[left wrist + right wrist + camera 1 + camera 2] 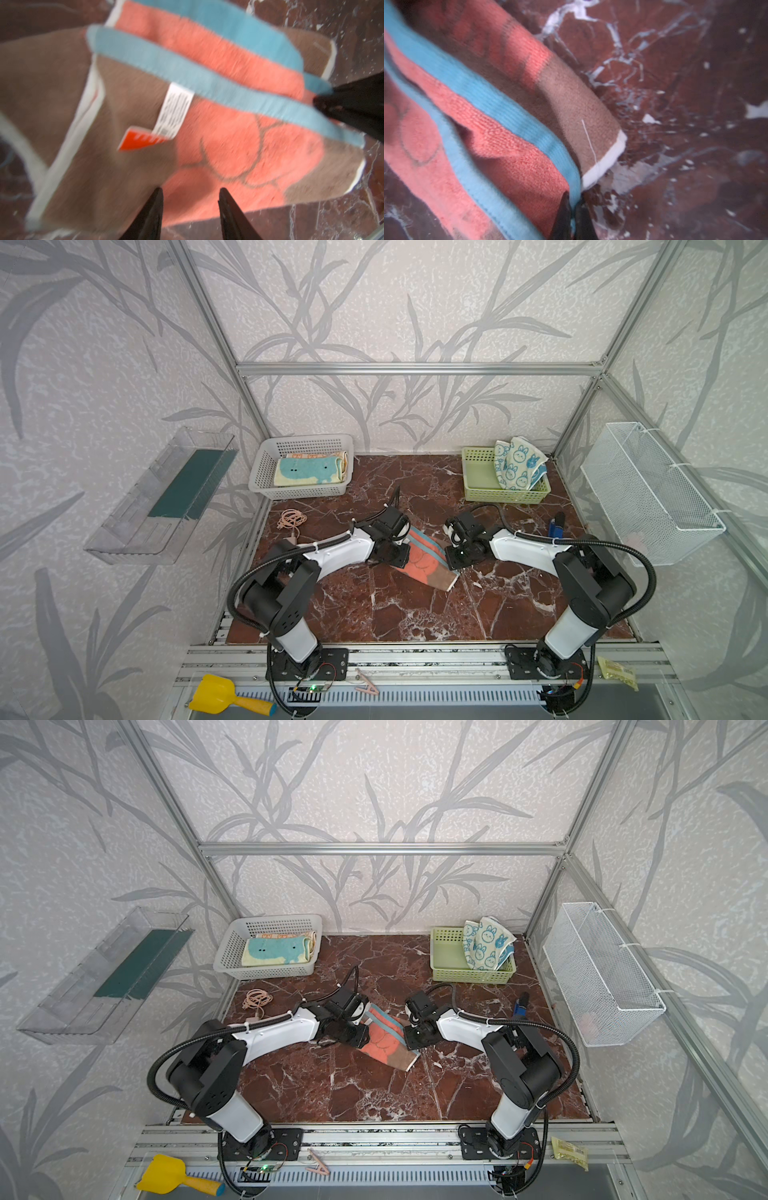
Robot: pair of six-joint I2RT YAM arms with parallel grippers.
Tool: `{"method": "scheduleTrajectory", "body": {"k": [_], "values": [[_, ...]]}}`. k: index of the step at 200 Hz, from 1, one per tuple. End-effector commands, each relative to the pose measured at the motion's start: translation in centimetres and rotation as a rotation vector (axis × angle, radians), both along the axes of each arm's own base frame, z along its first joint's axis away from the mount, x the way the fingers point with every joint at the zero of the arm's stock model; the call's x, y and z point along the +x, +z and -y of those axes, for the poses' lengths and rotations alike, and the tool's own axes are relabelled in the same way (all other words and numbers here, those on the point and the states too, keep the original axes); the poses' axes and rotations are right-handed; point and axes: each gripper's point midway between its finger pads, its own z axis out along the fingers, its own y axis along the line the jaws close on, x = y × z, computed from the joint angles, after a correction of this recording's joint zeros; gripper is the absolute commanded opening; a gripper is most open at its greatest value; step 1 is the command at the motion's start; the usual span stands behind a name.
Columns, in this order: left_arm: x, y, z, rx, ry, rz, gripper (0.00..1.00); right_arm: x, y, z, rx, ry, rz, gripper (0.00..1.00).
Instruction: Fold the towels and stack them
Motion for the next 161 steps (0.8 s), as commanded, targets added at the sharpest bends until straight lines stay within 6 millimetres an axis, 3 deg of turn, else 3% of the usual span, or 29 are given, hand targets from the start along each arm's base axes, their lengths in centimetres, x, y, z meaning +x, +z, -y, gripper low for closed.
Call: {"method": "scheduleTrajectory", "body": {"k": [1, 24, 46, 79, 99, 135, 161], "values": [[-2.5, -1.2, -3.9, 0.091, 0.072, -0.019, 0.46, 0.7, 1.4, 2.6, -0.114, -0.009, 0.053, 0.0], [-4.8, -1.8, -6.5, 0.123, 0.125, -0.029, 0.46, 1.0, 2.3, 2.6, -0.108, -0.003, 0.081, 0.0], [-4.3, 0.1, -7.2, 0.096, 0.197, 0.048, 0.46, 1.0, 3.2, 1.9, -0.069, 0.012, 0.122, 0.0], [0.7, 5.1, -4.4, -0.037, 0.207, 0.197, 0.48, 0.8, 3.4, 1.9, -0.078, 0.026, 0.129, 0.0], [4.3, 6.7, -1.9, -0.038, 0.163, 0.2, 0.5, 0.6, 3.1, 1.8, -0.085, 0.034, 0.122, 0.0], [10.2, 5.6, 0.9, 0.025, 0.162, 0.104, 0.54, 0.3, 2.7, 2.1, -0.1, 0.037, 0.119, 0.0], [12.8, 3.6, 2.2, 0.061, 0.175, 0.051, 0.55, 0.2, 2.3, 2.4, -0.119, 0.039, 0.116, 0.0]]}}
